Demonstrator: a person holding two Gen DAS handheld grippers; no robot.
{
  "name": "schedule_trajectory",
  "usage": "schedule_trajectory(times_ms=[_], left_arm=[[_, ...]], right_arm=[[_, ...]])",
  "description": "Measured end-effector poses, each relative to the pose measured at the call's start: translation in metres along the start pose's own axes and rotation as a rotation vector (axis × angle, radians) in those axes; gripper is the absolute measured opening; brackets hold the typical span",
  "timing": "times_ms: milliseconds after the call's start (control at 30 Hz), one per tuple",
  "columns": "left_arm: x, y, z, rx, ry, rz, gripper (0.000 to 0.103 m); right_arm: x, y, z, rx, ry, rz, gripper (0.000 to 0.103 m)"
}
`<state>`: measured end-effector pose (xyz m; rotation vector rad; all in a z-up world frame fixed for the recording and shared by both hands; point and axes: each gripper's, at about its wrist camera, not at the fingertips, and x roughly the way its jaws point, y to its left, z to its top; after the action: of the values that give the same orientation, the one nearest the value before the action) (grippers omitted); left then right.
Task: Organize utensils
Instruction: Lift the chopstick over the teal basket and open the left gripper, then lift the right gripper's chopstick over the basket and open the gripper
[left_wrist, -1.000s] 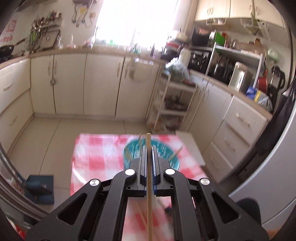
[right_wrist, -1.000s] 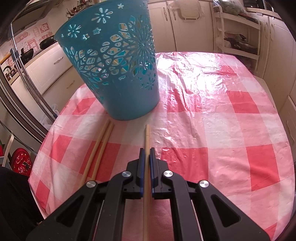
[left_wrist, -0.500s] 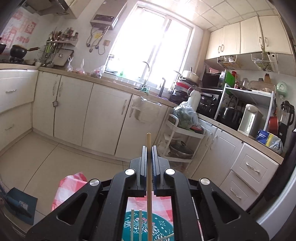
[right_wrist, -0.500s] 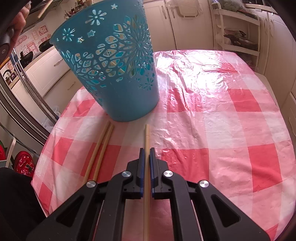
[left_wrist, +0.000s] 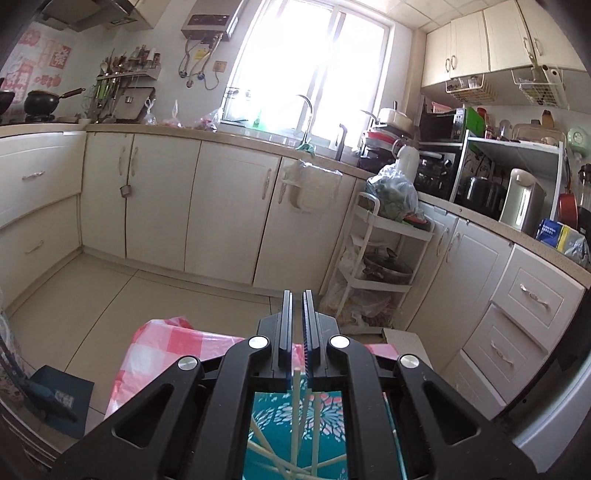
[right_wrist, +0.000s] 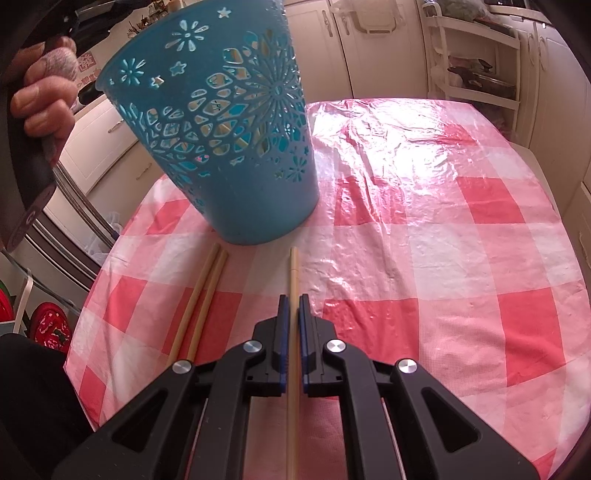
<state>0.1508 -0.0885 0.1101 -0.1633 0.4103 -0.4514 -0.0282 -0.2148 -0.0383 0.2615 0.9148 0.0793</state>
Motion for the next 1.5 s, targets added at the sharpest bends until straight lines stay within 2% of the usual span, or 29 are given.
schedule_trajectory(times_ms=[67,133,233,433,467,533,600,667,733,800,933,1000,1100,1233,1300,1367,1500], left_arm=[[-0.005,0.002,-0.006,0.019,0.038,0.010,0.008],[-0.016,0.006,-0.011,0.028,0.059,0.030,0.029],[-0.044,0.021,-0.014,0.017,0.039,0.082,0.056],[-0.093,0.071,-0.019,-0.081,-0.030,0.194,0.082],[-0.094,0.080,-0.024,-0.104,-0.022,0.211,0.082],[-0.088,0.104,-0.031,-0.177,0.053,0.260,0.082],[-0.082,0.120,-0.034,-0.234,0.110,0.252,0.082],[-0.082,0.124,-0.033,-0.226,0.122,0.269,0.082],[-0.083,0.123,-0.033,-0.213,0.126,0.262,0.082],[-0.084,0.123,-0.033,-0.211,0.132,0.247,0.083],[-0.075,0.115,-0.033,-0.200,0.156,0.229,0.084],[-0.072,0.112,-0.033,-0.194,0.166,0.224,0.085],[-0.069,0.110,-0.035,-0.183,0.183,0.224,0.085],[-0.064,0.110,-0.036,-0.183,0.201,0.225,0.086],[-0.063,0.111,-0.037,-0.184,0.208,0.228,0.086],[-0.062,0.110,-0.038,-0.179,0.216,0.233,0.086],[-0.058,0.109,-0.040,-0.173,0.232,0.242,0.086]], right_arm=[[0.000,0.000,0.000,-0.001,0.000,0.000,0.005],[0.000,-0.001,0.000,0.005,0.000,0.005,0.005],[0.000,-0.005,0.001,0.023,0.003,0.025,0.005],[-0.003,-0.016,-0.001,0.079,0.024,0.084,0.006],[-0.004,-0.015,-0.001,0.070,0.024,0.078,0.006],[-0.005,-0.011,-0.001,0.043,0.025,0.060,0.008],[-0.005,-0.006,-0.001,0.024,0.028,0.059,0.019],[-0.004,0.003,0.000,-0.010,0.029,0.047,0.028],[-0.002,0.014,-0.001,-0.063,0.027,0.005,0.029],[-0.001,0.018,0.000,-0.081,0.029,-0.012,0.030],[0.003,0.011,0.005,-0.035,0.038,0.005,0.027],[0.006,0.014,0.009,-0.063,0.043,-0.030,0.020],[0.010,0.026,0.012,-0.166,0.068,-0.138,0.009],[0.006,0.032,0.007,-0.249,0.082,-0.188,0.008],[0.002,0.024,0.004,-0.206,0.089,-0.166,0.006],[-0.006,0.012,0.003,-0.125,0.087,-0.104,0.006],[-0.038,-0.005,0.002,0.001,0.014,0.027,0.006]])
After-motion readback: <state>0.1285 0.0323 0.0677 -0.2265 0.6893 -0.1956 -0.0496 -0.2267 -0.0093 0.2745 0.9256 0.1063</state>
